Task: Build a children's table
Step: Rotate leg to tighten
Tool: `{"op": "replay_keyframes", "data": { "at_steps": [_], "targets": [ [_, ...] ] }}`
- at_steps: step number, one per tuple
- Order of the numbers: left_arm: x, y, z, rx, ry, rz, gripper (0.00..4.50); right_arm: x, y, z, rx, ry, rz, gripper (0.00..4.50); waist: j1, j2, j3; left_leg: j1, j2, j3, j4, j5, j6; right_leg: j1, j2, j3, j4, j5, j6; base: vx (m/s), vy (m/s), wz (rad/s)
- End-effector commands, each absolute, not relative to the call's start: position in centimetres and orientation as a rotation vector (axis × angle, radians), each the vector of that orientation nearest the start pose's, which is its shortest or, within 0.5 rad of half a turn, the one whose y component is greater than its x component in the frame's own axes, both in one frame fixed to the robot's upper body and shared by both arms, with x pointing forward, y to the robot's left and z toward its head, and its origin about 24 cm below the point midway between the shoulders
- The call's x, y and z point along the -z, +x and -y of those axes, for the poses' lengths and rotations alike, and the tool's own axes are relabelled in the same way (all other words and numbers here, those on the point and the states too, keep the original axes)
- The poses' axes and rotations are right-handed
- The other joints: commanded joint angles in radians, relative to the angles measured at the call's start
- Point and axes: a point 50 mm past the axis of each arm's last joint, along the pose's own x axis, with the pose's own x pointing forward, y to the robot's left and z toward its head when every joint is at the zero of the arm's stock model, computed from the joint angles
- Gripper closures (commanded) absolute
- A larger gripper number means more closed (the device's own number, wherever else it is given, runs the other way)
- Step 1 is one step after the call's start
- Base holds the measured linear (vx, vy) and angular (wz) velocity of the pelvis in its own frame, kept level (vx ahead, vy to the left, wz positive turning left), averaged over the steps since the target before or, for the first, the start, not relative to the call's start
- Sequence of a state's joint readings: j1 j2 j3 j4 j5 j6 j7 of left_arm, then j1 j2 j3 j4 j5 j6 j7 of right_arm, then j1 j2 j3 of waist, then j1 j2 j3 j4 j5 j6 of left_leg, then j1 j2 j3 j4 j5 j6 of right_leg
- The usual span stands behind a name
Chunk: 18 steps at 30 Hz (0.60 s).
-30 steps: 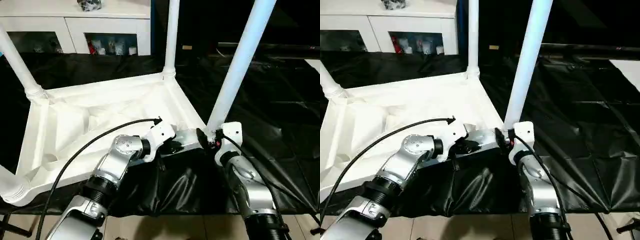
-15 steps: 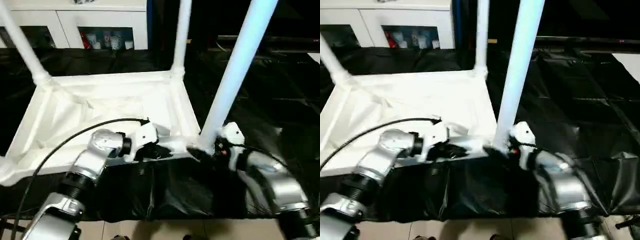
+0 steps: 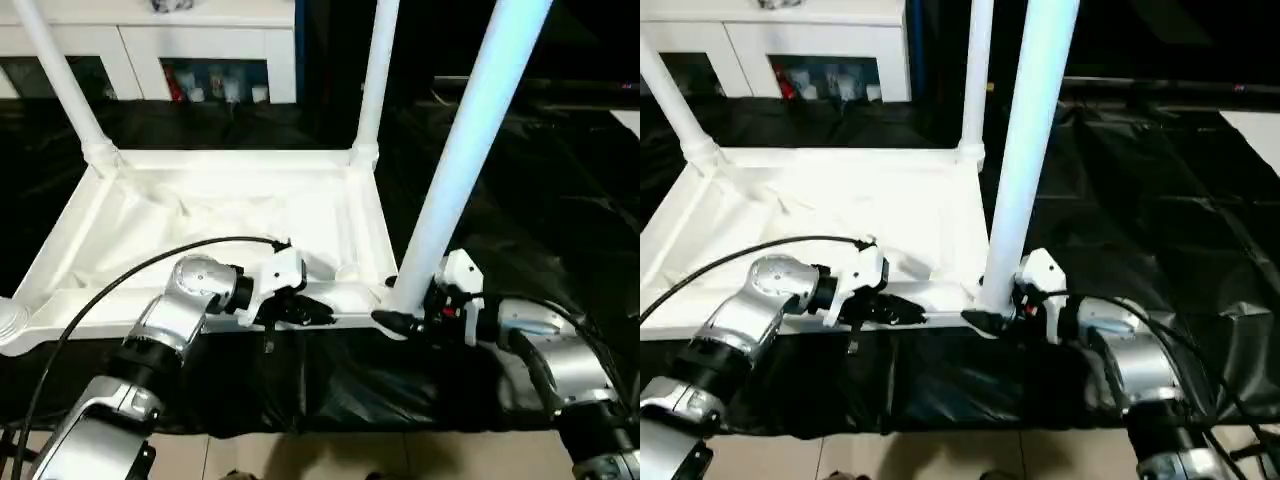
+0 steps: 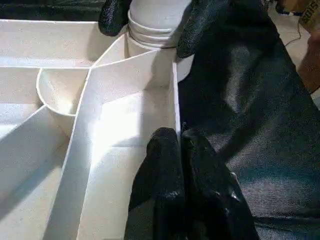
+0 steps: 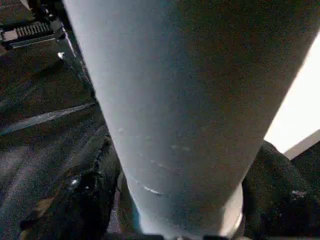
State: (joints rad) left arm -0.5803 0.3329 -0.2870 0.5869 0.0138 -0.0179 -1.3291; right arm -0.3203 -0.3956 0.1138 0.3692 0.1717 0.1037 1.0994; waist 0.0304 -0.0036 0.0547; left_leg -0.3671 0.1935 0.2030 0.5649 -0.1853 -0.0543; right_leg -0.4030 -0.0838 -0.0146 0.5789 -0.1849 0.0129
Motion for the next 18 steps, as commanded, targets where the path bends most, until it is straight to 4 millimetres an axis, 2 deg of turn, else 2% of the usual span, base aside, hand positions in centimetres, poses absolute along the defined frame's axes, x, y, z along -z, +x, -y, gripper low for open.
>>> {"op": "replay_keyframes", "data": {
  "at_steps": [1,3,7,10,12,14,15,16,17,18],
  "targets": [
    [-4.3,30.0,-10.9,1.587,0.419,-0.403,4.5,-3.1,27.8,15.6,-1.204,-0.111,-0.341,1.52,0.004,-0.007,-0.048,0.01,0.036,-0.008,-0.057,-0.173,0.078,0.041,-0.04,0.02,-0.048,-0.079,-0.28,0.0,0.0,0.0],
    [-4.2,29.9,-10.9,1.587,0.414,-0.406,4.5,-2.9,27.6,15.6,-1.21,-0.098,-0.346,1.67,0.007,-0.006,-0.047,0.01,0.037,-0.007,-0.057,-0.167,0.09,0.042,-0.04,0.018,-0.047,-0.064,-0.291,0.0,0.0,0.0],
    [-4.1,29.9,-10.9,1.568,0.385,-0.405,4.5,-2.5,27.2,15.8,-1.194,-0.059,-0.342,1.74,0.009,-0.006,-0.045,0.011,0.038,-0.007,-0.058,-0.19,0.083,0.041,-0.041,0.019,-0.051,-0.102,-0.289,0.0,0.0,0.0],
    [-3.8,30.1,-10.4,1.485,0.385,-0.398,4.5,-2.2,26.9,15.7,-1.072,-0.041,-0.312,1.75,0.01,-0.007,-0.042,0.011,0.04,-0.008,-0.062,-0.204,0.073,0.037,-0.042,0.022,-0.056,-0.134,-0.271,0.0,0.0,0.0],
    [-3.6,30.3,-9.5,1.409,0.362,-0.386,4.5,-1.2,27.1,15.3,-0.894,-0.037,-0.311,1.75,0.008,-0.008,-0.038,0.014,0.039,-0.011,-0.069,-0.244,0.056,0.033,-0.044,0.022,-0.065,-0.213,-0.253,0.0,0.0,0.0],
    [-3.5,30.4,-8.9,1.379,0.345,-0.379,4.5,-0.5,27.3,14.9,-0.805,-0.028,-0.313,1.76,0.001,-0.008,-0.033,0.016,0.037,-0.015,-0.075,-0.309,0.024,0.026,-0.047,0.022,-0.076,-0.337,-0.224,0.0,0.0,0.0],
    [-3.4,30.4,-8.3,1.344,0.331,-0.373,4.5,0.2,27.6,14.6,-0.708,-0.01,-0.324,1.76,-0.004,-0.008,-0.029,0.018,0.035,-0.019,-0.078,-0.356,0.005,0.02,-0.048,0.022,-0.086,-0.431,-0.192,0.0,0.0,0.0],
    [-3.3,30.4,-7.5,1.317,0.316,-0.368,4.5,0.9,27.9,14.1,-0.614,0.009,-0.338,1.76,-0.007,-0.004,-0.029,0.021,0.036,-0.025,-0.082,-0.39,-0.011,0.015,-0.049,0.022,-0.091,-0.489,-0.166,0.0,0.0,0.0],
    [-3.2,30.3,-6.0,1.265,0.289,-0.359,4.5,1.7,28.4,13.1,-0.489,0.037,-0.352,1.76,-0.015,0.0,-0.023,0.022,0.034,-0.029,-0.085,-0.433,-0.03,0.007,-0.049,0.02,-0.096,-0.547,-0.146,0.0,0.0,0.0],
    [-3.2,30.2,-5.2,1.249,0.276,-0.355,4.5,2.0,28.6,12.6,-0.444,0.056,-0.359,1.76,-0.025,-0.006,-0.019,0.025,0.029,-0.037,-0.087,-0.488,-0.044,0.006,-0.048,0.012,-0.105,-0.634,-0.108,-0.056,0.031,-0.1]
  ]
}}
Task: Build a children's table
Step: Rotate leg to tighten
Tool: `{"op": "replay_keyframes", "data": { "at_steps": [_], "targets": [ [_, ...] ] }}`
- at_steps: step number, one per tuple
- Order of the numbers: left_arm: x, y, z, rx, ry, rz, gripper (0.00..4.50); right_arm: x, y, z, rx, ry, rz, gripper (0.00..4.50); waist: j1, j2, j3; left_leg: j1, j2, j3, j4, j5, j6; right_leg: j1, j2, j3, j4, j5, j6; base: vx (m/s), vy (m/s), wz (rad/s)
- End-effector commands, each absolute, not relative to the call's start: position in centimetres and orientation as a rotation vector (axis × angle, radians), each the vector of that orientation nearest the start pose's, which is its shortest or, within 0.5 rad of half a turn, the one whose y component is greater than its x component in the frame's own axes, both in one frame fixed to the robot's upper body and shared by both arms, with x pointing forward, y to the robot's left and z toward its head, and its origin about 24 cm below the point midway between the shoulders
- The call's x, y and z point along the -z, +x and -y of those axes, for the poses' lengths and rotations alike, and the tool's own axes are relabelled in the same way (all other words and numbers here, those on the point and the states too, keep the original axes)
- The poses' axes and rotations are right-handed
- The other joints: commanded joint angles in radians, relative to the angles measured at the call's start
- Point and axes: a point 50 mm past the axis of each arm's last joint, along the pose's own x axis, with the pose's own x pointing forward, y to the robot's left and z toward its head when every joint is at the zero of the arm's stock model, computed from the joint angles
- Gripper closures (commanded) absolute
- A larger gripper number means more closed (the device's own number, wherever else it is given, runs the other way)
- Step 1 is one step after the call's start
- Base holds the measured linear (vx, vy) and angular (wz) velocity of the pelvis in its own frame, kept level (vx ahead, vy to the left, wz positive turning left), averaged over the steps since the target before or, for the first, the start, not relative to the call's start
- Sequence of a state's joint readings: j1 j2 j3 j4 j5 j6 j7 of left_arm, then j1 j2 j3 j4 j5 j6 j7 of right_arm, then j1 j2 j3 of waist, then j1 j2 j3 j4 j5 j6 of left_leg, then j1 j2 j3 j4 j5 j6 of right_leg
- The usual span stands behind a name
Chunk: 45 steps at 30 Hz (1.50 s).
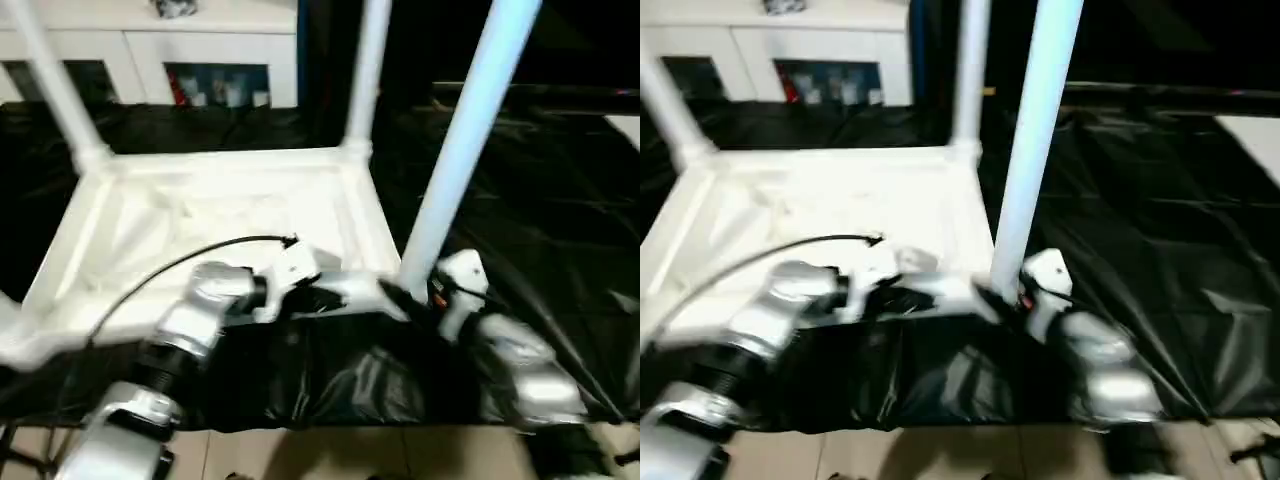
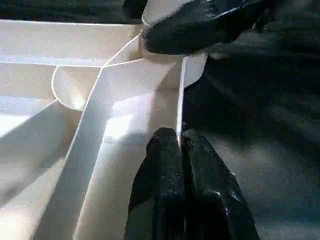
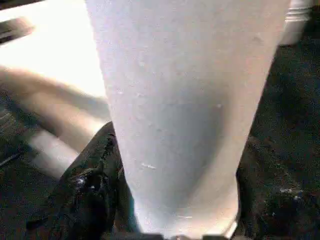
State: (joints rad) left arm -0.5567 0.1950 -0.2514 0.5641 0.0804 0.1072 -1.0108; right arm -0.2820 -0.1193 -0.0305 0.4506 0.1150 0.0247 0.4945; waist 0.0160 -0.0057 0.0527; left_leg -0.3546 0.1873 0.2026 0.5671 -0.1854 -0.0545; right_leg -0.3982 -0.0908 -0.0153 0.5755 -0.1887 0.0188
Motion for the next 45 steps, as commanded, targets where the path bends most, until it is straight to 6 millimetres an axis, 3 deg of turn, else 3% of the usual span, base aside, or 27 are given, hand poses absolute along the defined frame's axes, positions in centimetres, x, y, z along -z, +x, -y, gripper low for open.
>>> {"op": "replay_keyframes", "data": {
  "at_steps": [1,2,3,5,7,10,12,15,20,21,23,27,29,32,39,45],
  "targets": [
    [-3.2,30.1,-4.9,1.247,0.272,-0.353,4.5,2.0,28.6,12.5,-0.423,0.062,-0.361,1.76,-0.016,-0.005,-0.015,0.015,0.034,-0.04,-0.09,-0.514,-0.045,-0.001,-0.041,0.01,-0.108,-0.665,-0.095,-0.078,0.053,-0.11],
    [-3.1,29.9,-3.8,1.231,0.262,-0.349,4.5,2.1,28.8,12.1,-0.36,0.074,-0.367,1.76,-0.018,0.002,-0.015,0.024,0.033,-0.043,-0.089,-0.542,-0.046,-0.008,-0.041,0.008,-0.114,-0.69,-0.083,-0.054,0.042,-0.08],
    [-3.0,29.8,-3.3,1.227,0.269,-0.347,4.5,2.0,28.9,11.8,-0.338,0.083,-0.364,1.76,-0.025,-0.002,-0.016,0.031,0.029,-0.045,-0.087,-0.57,-0.038,-0.014,-0.038,0.007,-0.123,-0.703,-0.067,0.0,0.0,0.0],
    [-2.9,29.6,-2.7,1.224,0.29,-0.344,4.5,1.7,29.0,11.2,-0.337,0.076,-0.346,1.76,-0.023,0.0,-0.023,0.026,0.028,-0.047,-0.094,-0.554,-0.018,-0.006,-0.036,0.011,-0.123,-0.641,-0.064,0.0,0.0,0.0],
    [-2.8,29.3,-2.5,1.245,0.299,-0.337,4.5,1.0,29.0,10.7,-0.358,0.059,-0.306,1.76,-0.02,0.003,-0.021,0.024,0.031,-0.045,-0.099,-0.552,-0.009,-0.006,-0.035,0.014,-0.123,-0.6,-0.071,0.0,0.0,0.0],
    [-2.9,29.3,-3.0,1.249,0.316,-0.325,4.5,0.1,29.3,11.1,-0.332,0.109,-0.242,1.06,-0.021,0.004,-0.027,0.013,0.034,-0.043,-0.103,-0.515,-0.005,0.005,-0.036,0.018,-0.113,-0.485,-0.103,0.0,0.0,0.0],
    [-2.9,29.4,-3.8,1.257,0.324,-0.325,4.5,-0.4,29.5,11.6,-0.359,0.097,-0.221,0.97,-0.019,0.004,-0.03,0.011,0.034,-0.038,-0.102,-0.489,0.002,0.008,-0.036,0.021,-0.107,-0.428,-0.123,0.0,0.0,0.0],
    [-2.9,29.4,-5.1,1.269,0.346,-0.325,4.5,-1.0,29.5,12.5,-0.422,0.078,-0.194,0.63,-0.015,-0.001,-0.036,-0.001,0.036,-0.03,-0.096,-0.388,0.038,0.021,-0.039,0.024,-0.094,-0.319,-0.159,0.0,0.0,0.0],
    [-2.8,29.5,-8.0,1.318,0.401,-0.344,4.5,-2.1,29.3,14.0,-0.61,-0.031,-0.181,0.4,-0.01,-0.01,-0.036,-0.008,0.035,-0.026,-0.088,-0.35,0.061,0.021,-0.042,0.026,-0.095,-0.368,-0.159,0.0,0.0,0.0],
    [-2.9,29.6,-8.9,1.328,0.423,-0.353,4.5,-2.4,29.1,14.6,-0.684,-0.056,-0.181,0.4,-0.006,-0.006,-0.044,-0.009,0.036,-0.023,-0.08,-0.285,0.078,0.024,-0.041,0.027,-0.082,-0.275,-0.178,0.024,-0.051,0.04],
    [-3.0,29.8,-9.6,1.34,0.436,-0.359,4.5,-2.7,29.0,15.2,-0.752,-0.074,-0.19,0.4,-0.005,-0.011,-0.042,-0.012,0.038,-0.016,-0.073,-0.231,0.1,0.023,-0.037,0.024,-0.073,-0.176,-0.211,0.012,-0.025,0.02],
    [-3.4,29.9,-10.6,1.378,0.445,-0.368,4.5,-3.2,28.5,16.1,-0.913,-0.118,-0.223,0.4,-0.004,-0.008,-0.045,-0.011,0.039,-0.012,-0.067,-0.17,0.116,0.032,-0.035,0.02,-0.057,-0.078,-0.256,0.0,0.0,0.0],
    [-3.6,30.1,-11.1,1.406,0.454,-0.37,4.5,-3.4,28.2,16.5,-1.014,-0.143,-0.255,0.4,-0.002,-0.008,-0.043,-0.009,0.038,-0.011,-0.066,-0.185,0.13,0.033,-0.034,0.018,-0.058,-0.086,-0.268,0.0,0.0,0.0],
    [-3.8,30.2,-11.4,1.437,0.449,-0.372,4.5,-3.6,27.9,16.7,-1.089,-0.153,-0.28,0.4,-0.004,-0.009,-0.04,-0.008,0.041,-0.011,-0.068,-0.207,0.114,0.032,-0.036,0.019,-0.061,-0.133,-0.268,0.0,0.0,0.0],
    [-3.9,30.1,-11.6,1.517,0.459,-0.396,4.5,-4.7,27.8,16.4,-1.184,-0.122,-0.273,1.08,0.008,-0.01,-0.039,-0.005,0.043,-0.007,-0.065,-0.189,0.105,0.034,-0.033,0.018,-0.055,-0.115,-0.282,0.0,0.0,0.0],
    [-3.8,30.1,-11.8,1.542,0.47,-0.411,4.5,-4.8,27.9,16.2,-1.218,-0.115,-0.283,1.57,0.022,-0.007,-0.037,-0.004,0.045,-0.007,-0.066,-0.219,0.081,0.029,-0.036,0.02,-0.056,-0.172,-0.271,0.0,0.0,0.0]
  ]
}}
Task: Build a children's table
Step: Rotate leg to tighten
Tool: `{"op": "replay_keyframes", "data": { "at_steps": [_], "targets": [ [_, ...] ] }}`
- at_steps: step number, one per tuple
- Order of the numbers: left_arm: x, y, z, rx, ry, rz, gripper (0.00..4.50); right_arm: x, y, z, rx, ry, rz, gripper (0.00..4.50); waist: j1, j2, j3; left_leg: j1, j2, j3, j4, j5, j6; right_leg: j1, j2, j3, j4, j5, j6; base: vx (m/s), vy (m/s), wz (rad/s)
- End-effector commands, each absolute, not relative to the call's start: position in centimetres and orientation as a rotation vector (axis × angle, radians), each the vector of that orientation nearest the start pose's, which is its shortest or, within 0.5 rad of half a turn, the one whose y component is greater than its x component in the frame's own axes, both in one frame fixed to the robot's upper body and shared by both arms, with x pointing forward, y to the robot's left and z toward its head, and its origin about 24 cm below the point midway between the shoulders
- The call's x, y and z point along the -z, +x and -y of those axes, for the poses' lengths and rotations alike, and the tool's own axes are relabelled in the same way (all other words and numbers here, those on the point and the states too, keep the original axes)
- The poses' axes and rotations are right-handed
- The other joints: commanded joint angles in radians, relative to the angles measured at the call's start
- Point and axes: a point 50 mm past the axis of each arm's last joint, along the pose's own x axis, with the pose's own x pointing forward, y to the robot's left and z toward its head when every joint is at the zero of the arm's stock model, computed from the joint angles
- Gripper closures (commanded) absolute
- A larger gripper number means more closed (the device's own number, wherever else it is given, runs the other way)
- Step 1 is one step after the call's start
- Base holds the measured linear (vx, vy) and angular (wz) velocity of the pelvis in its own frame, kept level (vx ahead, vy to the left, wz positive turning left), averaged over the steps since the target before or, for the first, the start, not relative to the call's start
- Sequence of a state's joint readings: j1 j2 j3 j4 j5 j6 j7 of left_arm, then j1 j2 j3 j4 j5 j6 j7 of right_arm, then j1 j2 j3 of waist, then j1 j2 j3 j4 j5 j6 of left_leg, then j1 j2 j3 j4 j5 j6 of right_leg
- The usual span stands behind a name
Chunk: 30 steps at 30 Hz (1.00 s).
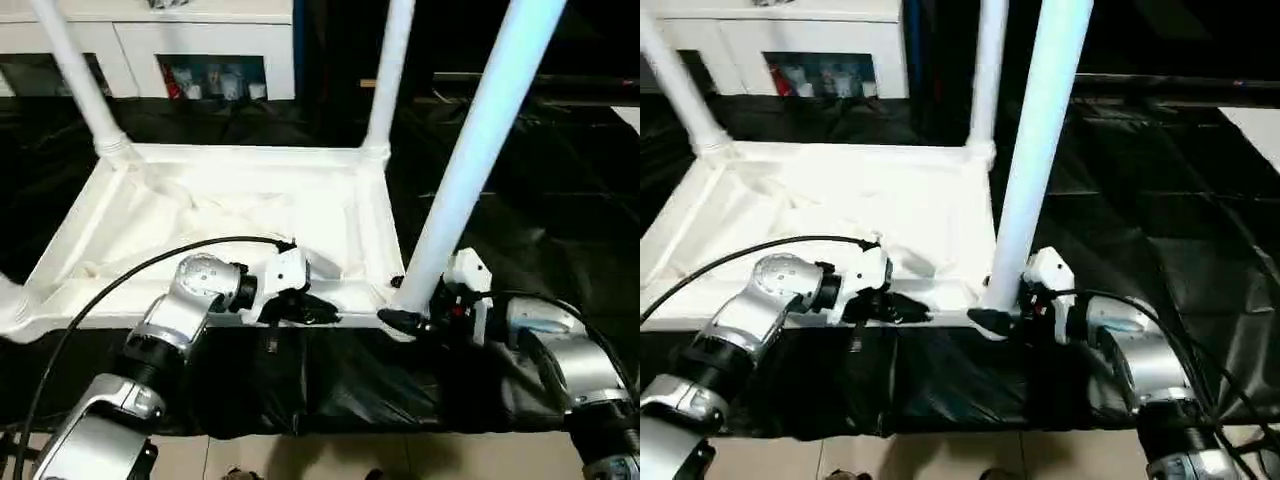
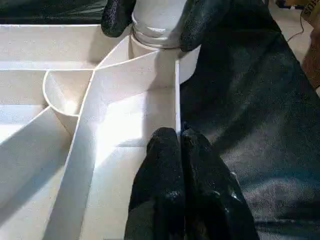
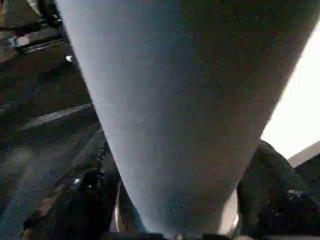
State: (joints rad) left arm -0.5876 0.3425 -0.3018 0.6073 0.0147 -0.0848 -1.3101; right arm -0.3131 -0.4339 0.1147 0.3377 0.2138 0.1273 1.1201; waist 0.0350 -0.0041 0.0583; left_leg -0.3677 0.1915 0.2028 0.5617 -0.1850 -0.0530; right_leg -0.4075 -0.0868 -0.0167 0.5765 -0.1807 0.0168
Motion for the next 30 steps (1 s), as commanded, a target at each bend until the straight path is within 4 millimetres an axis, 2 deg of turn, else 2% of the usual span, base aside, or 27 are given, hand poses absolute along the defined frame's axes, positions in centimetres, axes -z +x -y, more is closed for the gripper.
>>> {"op": "replay_keyframes", "data": {
  "at_steps": [1,3,4,8,11,14,15,17,18,19,20,21,22,23,24,25,26,27,28,29,30],
  "targets": [
    [-3.8,30.2,-11.8,1.543,0.47,-0.414,4.5,-4.7,27.8,16.0,-1.231,-0.106,-0.29,1.61,0.004,-0.006,-0.042,0.01,0.041,-0.008,-0.062,-0.227,0.072,0.038,-0.041,0.022,-0.058,-0.192,-0.267,0.0,0.0,0.0],
    [-3.8,30.2,-11.8,1.542,0.463,-0.413,4.5,-4.6,27.7,15.8,-1.235,-0.101,-0.291,1.78,0.003,-0.007,-0.042,0.01,0.041,-0.008,-0.063,-0.234,0.064,0.037,-0.04,0.022,-0.059,-0.2,-0.263,0.0,0.0,0.0],
    [-3.8,30.2,-11.8,1.539,0.457,-0.411,4.5,-4.5,27.5,15.7,-1.234,-0.1,-0.289,1.87,0.004,-0.004,-0.043,0.01,0.041,-0.009,-0.063,-0.232,0.061,0.038,-0.04,0.022,-0.058,-0.192,-0.263,0.0,0.0,0.0],
    [-3.6,30.1,-11.0,1.503,0.405,-0.394,4.5,-4.6,26.2,14.5,-1.153,-0.019,-0.253,1.92,0.009,-0.008,-0.043,0.009,0.04,-0.009,-0.064,-0.206,0.064,0.041,-0.038,0.024,-0.056,-0.153,-0.256,0.0,0.0,0.0],
    [-3.3,30.0,-10.5,1.478,0.394,-0.392,4.5,-4.8,25.5,13.5,-1.085,0.021,-0.237,1.93,0.01,-0.008,-0.042,0.011,0.04,-0.01,-0.068,-0.218,0.057,0.038,-0.04,0.025,-0.06,-0.187,-0.239,0.0,0.0,0.0],
    [-3.0,30.0,-9.3,1.402,0.356,-0.385,4.5,-4.6,25.1,11.9,-0.95,0.033,-0.243,1.94,0.005,-0.004,-0.036,0.014,0.04,-0.013,-0.076,-0.295,0.024,0.027,-0.041,0.028,-0.075,-0.309,-0.208,0.0,0.0,0.0],
    [-3.0,30.1,-8.8,1.367,0.346,-0.383,4.5,-4.4,25.4,11.0,-0.901,0.043,-0.244,1.94,0.0,-0.005,-0.032,0.012,0.038,-0.017,-0.082,-0.33,0.003,0.023,-0.041,0.027,-0.078,-0.379,-0.184,0.0,0.0,0.0],
    [-2.9,30.2,-8.1,1.327,0.344,-0.375,4.5,-4.2,26.0,9.7,-0.822,0.055,-0.255,1.95,-0.005,-0.001,-0.031,0.017,0.037,-0.023,-0.084,-0.375,-0.018,0.018,-0.044,0.026,-0.085,-0.457,-0.158,0.0,0.0,0.0],
    [-2.9,30.3,-7.1,1.271,0.331,-0.365,4.5,-4.0,26.9,8.0,-0.712,0.071,-0.27,1.95,-0.011,-0.004,-0.027,0.019,0.034,-0.026,-0.087,-0.413,-0.034,0.011,-0.044,0.026,-0.092,-0.523,-0.132,0.0,0.0,0.0],
    [-2.9,30.3,-6.9,1.259,0.326,-0.364,4.5,-3.9,27.0,7.7,-0.69,0.074,-0.274,1.95,-0.021,-0.002,-0.023,0.019,0.032,-0.032,-0.089,-0.454,-0.05,0.005,-0.045,0.025,-0.097,-0.602,-0.105,-0.06,0.029,-0.11],
    [-2.9,30.4,-6.4,1.232,0.315,-0.362,4.5,-4.0,27.3,7.1,-0.634,0.08,-0.285,1.95,-0.025,-0.003,-0.025,0.019,0.03,-0.042,-0.092,-0.468,-0.057,0.01,-0.048,0.021,-0.103,-0.654,-0.071,0.0,0.0,0.0],
    [-3.0,30.3,-5.3,1.199,0.306,-0.348,4.5,-4.0,28.3,5.8,-0.499,0.108,-0.317,1.95,-0.028,-0.003,-0.026,0.021,0.029,-0.043,-0.093,-0.469,-0.056,0.007,-0.048,0.024,-0.105,-0.656,-0.064,0.0,0.0,0.0],
    [-3.0,30.2,-4.8,1.193,0.305,-0.342,4.5,-4.2,28.6,4.8,-0.476,0.119,-0.314,1.95,-0.039,-0.003,-0.028,0.024,0.026,-0.044,-0.092,-0.478,-0.059,-0.002,-0.046,0.026,-0.108,-0.659,-0.057,0.0,0.0,0.0],
    [-3.1,30.1,-4.4,1.194,0.298,-0.333,4.5,-4.5,28.6,3.5,-0.453,0.12,-0.308,1.95,-0.042,-0.002,-0.028,0.024,0.025,-0.047,-0.092,-0.482,-0.057,-0.001,-0.047,0.025,-0.108,-0.662,-0.055,0.0,0.0,0.0],
    [-3.1,30.1,-4.4,1.194,0.298,-0.333,4.5,-4.5,28.6,3.5,-0.453,0.12,-0.308,1.95,-0.044,0.001,-0.03,0.019,0.025,-0.048,-0.094,-0.47,-0.052,0.004,-0.046,0.026,-0.107,-0.627,-0.052,0.0,0.0,0.0],
    [-3.2,29.9,-4.0,1.199,0.295,-0.325,4.5,-5.3,28.0,1.2,-0.431,0.118,-0.29,1.95,-0.043,0.002,-0.033,0.018,0.026,-0.046,-0.096,-0.45,-0.046,0.008,-0.043,0.027,-0.104,-0.56,-0.057,0.0,0.0,0.0],
    [-3.3,29.9,-3.9,1.201,0.298,-0.323,4.5,-5.8,27.7,0.3,-0.421,0.117,-0.282,1.95,-0.042,0.002,-0.039,0.019,0.025,-0.04,-0.095,-0.417,-0.045,0.01,-0.036,0.028,-0.098,-0.477,-0.069,0.0,0.0,0.0],
    [-3.2,29.8,-3.9,1.211,0.304,-0.322,4.5,-6.4,27.5,-1.1,-0.413,0.121,-0.271,1.95,-0.041,0.004,-0.037,0.019,0.027,-0.038,-0.095,-0.41,-0.045,0.008,-0.036,0.03,-0.096,-0.441,-0.077,0.0,0.0,0.0],
    [-3.2,29.8,-4.0,1.216,0.312,-0.32,4.5,-7.0,27.4,-2.3,-0.404,0.118,-0.261,1.42,-0.041,0.002,-0.039,0.015,0.024,-0.035,-0.093,-0.387,-0.042,0.013,-0.033,0.031,-0.09,-0.382,-0.09,0.0,0.0,0.0],
    [-3.3,29.7,-4.1,1.229,0.32,-0.312,4.5,-7.4,27.3,-3.4,-0.416,0.12,-0.252,1.28,-0.042,0.005,-0.04,0.01,0.023,-0.033,-0.092,-0.366,-0.041,0.016,-0.033,0.029,-0.085,-0.344,-0.102,0.0,0.0,0.0],
    [-3.3,29.7,-4.4,1.243,0.324,-0.308,4.5,-7.7,27.3,-4.0,-0.426,0.122,-0.248,1.28,-0.043,0.005,-0.041,0.011,0.022,-0.03,-0.091,-0.363,-0.042,0.016,-0.032,0.03,-0.085,-0.332,-0.104,0.0,0.0,0.0]
  ]
}}
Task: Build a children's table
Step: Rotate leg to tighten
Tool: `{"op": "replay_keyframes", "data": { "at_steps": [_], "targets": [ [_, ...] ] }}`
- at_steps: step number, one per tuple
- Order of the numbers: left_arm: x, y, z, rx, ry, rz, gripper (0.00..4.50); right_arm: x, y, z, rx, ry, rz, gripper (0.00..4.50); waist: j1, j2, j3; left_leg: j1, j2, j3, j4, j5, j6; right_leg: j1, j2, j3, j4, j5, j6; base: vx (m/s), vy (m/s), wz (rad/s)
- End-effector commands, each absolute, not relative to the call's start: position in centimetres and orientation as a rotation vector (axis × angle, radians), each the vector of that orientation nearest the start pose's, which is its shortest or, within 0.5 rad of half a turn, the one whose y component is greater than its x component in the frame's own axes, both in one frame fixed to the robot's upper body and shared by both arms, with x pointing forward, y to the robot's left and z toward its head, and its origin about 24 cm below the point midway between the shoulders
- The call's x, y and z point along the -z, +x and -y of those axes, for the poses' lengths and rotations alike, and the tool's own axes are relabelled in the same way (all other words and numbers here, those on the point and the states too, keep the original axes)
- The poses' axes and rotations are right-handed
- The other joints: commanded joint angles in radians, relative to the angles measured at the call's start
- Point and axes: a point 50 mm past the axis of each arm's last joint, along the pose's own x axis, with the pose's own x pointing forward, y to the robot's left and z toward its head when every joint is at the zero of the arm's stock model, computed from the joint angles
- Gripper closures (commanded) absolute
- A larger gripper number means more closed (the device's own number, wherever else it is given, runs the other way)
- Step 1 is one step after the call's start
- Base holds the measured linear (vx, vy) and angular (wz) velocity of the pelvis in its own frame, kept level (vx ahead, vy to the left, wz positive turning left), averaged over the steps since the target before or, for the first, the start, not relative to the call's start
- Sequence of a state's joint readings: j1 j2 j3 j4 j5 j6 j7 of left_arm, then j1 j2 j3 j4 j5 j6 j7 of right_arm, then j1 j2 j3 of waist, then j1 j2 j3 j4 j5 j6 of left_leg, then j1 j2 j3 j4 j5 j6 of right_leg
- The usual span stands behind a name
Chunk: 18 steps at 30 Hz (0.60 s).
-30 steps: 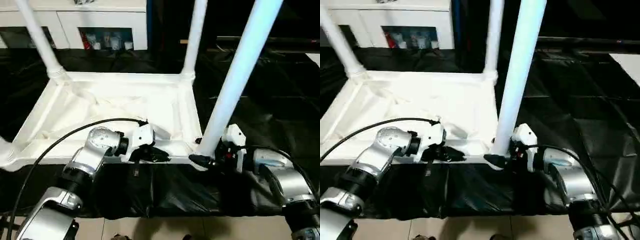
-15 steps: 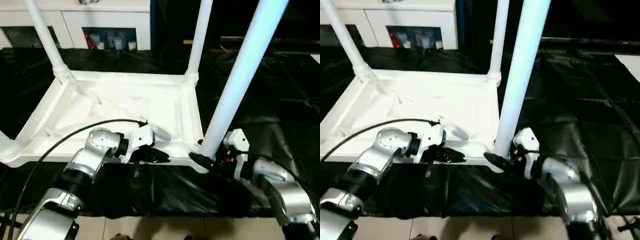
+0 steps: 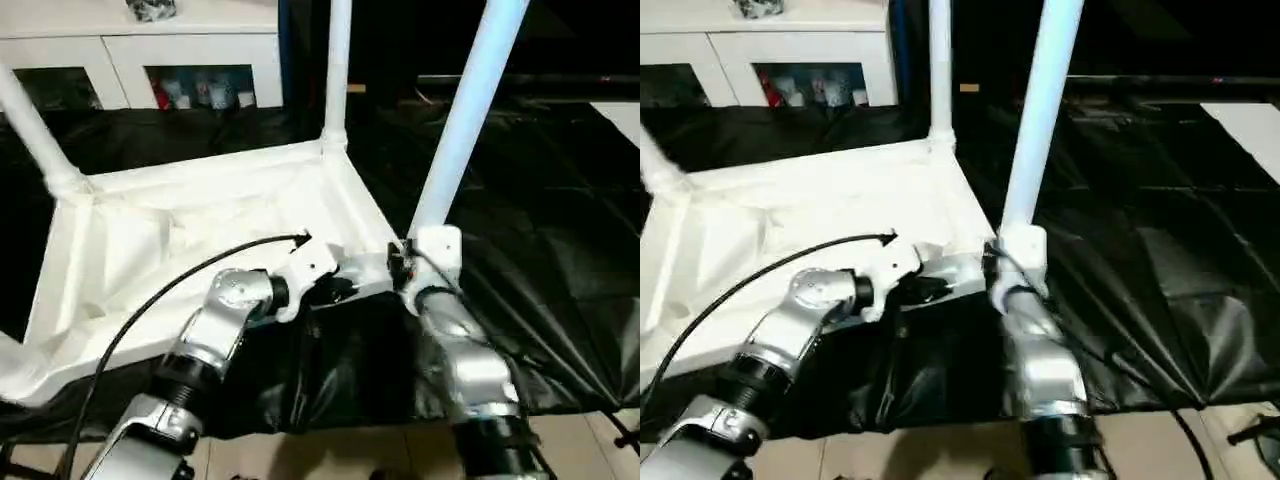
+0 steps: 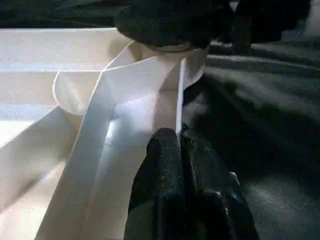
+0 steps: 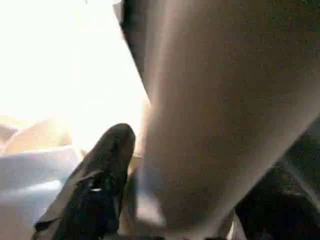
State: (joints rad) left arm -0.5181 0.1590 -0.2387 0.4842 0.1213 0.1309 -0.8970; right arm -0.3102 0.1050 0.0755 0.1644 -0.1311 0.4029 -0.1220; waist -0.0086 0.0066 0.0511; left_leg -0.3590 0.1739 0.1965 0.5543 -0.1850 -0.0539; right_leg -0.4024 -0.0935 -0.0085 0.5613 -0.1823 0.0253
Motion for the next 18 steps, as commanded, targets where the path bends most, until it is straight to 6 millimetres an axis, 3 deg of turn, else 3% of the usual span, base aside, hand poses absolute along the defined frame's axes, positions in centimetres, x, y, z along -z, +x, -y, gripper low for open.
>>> {"op": "replay_keyframes", "data": {
  "at_steps": [1,3,5,6,7,8,9,10,11,12,14,17,18],
  "targets": [
    [-3.3,29.7,-4.4,1.243,0.324,-0.308,4.5,-7.7,27.3,-4.0,-0.426,0.122,-0.248,1.26,0.0,-0.006,-0.034,0.003,0.039,-0.024,-0.083,-0.361,-0.039,0.012,-0.027,0.022,-0.069,-0.325,-0.116,0.0,0.0,0.0],
    [-3.5,29.6,-4.9,1.256,0.337,-0.304,4.5,-8.0,27.6,-4.8,-0.439,0.118,-0.243,1.02,-0.007,-0.008,-0.04,0.001,0.038,-0.022,-0.078,-0.332,-0.025,0.017,-0.028,0.023,-0.061,-0.26,-0.137,0.0,0.0,0.0],
    [-3.6,29.5,-6.0,1.296,0.355,-0.301,4.5,-8.2,28.0,-5.1,-0.475,0.079,-0.219,0.82,-0.019,-0.006,-0.046,-0.012,0.037,-0.023,-0.075,-0.273,-0.009,0.029,-0.031,0.02,-0.053,-0.207,-0.157,0.0,0.0,0.0],
    [-3.6,29.5,-6.1,1.299,0.358,-0.301,4.5,-8.2,28.0,-5.1,-0.477,0.076,-0.218,0.77,-0.017,-0.004,-0.046,-0.01,0.038,-0.023,-0.073,-0.255,-0.007,0.028,-0.03,0.019,-0.051,-0.186,-0.161,0.0,0.0,0.0],
    [-3.6,29.5,-6.6,1.317,0.366,-0.306,4.5,-9.7,28.3,-2.5,-0.486,0.088,-0.18,0.67,-0.016,-0.003,-0.047,-0.004,0.039,-0.016,-0.066,-0.225,0.0,0.026,-0.028,0.02,-0.05,-0.134,-0.176,0.056,-0.029,0.0],
    [-3.6,29.4,-6.9,1.325,0.367,-0.311,4.5,-11.1,28.0,-0.5,-0.5,0.095,-0.148,0.67,-0.009,-0.007,-0.055,-0.006,0.035,-0.016,-0.058,-0.144,0.024,0.045,-0.022,0.021,-0.031,-0.008,-0.184,0.056,-0.029,0.0],
    [-3.6,29.4,-7.1,1.331,0.374,-0.313,4.5,-11.4,27.9,1.6,-0.512,0.098,-0.134,0.67,-0.003,-0.007,-0.057,-0.005,0.035,-0.017,-0.054,-0.084,0.042,0.049,-0.018,0.021,-0.024,0.086,-0.183,0.061,-0.011,-0.01],
    [-3.6,29.5,-7.7,1.343,0.391,-0.317,4.5,-11.9,27.2,6.6,-0.562,0.075,-0.103,0.67,0.01,-0.009,-0.053,-0.006,0.031,-0.013,-0.045,-0.003,0.08,0.054,-0.014,0.019,-0.016,0.235,-0.183,0.0,0.0,0.0],
    [-3.6,29.5,-8.1,1.349,0.402,-0.315,4.5,-11.5,27.2,9.1,-0.579,0.059,-0.101,0.67,0.026,-0.006,-0.05,0.006,0.04,-0.01,-0.041,-0.014,0.111,0.045,-0.018,0.019,-0.016,0.281,-0.186,0.063,0.002,0.04],
    [-3.6,29.5,-8.5,1.359,0.408,-0.317,4.5,-10.8,27.1,12.0,-0.594,0.047,-0.107,0.67,0.026,-0.01,-0.051,0.001,0.04,-0.011,-0.043,-0.022,0.115,0.049,-0.021,0.018,-0.013,0.27,-0.197,0.055,0.009,0.02],
    [-3.6,29.5,-8.9,1.364,0.415,-0.324,4.5,-10.2,27.2,14.7,-0.611,0.031,-0.109,0.67,0.033,-0.016,-0.05,-0.002,0.044,-0.005,-0.042,-0.104,0.12,0.047,-0.031,0.02,-0.023,0.123,-0.256,0.027,0.006,0.01],
    [-3.6,29.6,-9.3,1.356,0.418,-0.33,4.5,-9.9,27.1,17.0,-0.622,0.005,-0.114,0.67,0.04,-0.015,-0.038,0.002,0.049,-0.004,-0.047,-0.19,0.088,0.034,-0.033,0.022,-0.04,-0.111,-0.254,0.0,0.0,0.0],
    [-3.6,29.6,-9.6,1.346,0.417,-0.332,4.5,-9.7,27.0,19.5,-0.616,-0.005,-0.138,0.67,0.04,-0.016,-0.04,0.003,0.049,-0.004,-0.046,-0.204,0.08,0.035,-0.033,0.022,-0.042,-0.146,-0.248,0.0,0.0,0.0]
  ]
}}
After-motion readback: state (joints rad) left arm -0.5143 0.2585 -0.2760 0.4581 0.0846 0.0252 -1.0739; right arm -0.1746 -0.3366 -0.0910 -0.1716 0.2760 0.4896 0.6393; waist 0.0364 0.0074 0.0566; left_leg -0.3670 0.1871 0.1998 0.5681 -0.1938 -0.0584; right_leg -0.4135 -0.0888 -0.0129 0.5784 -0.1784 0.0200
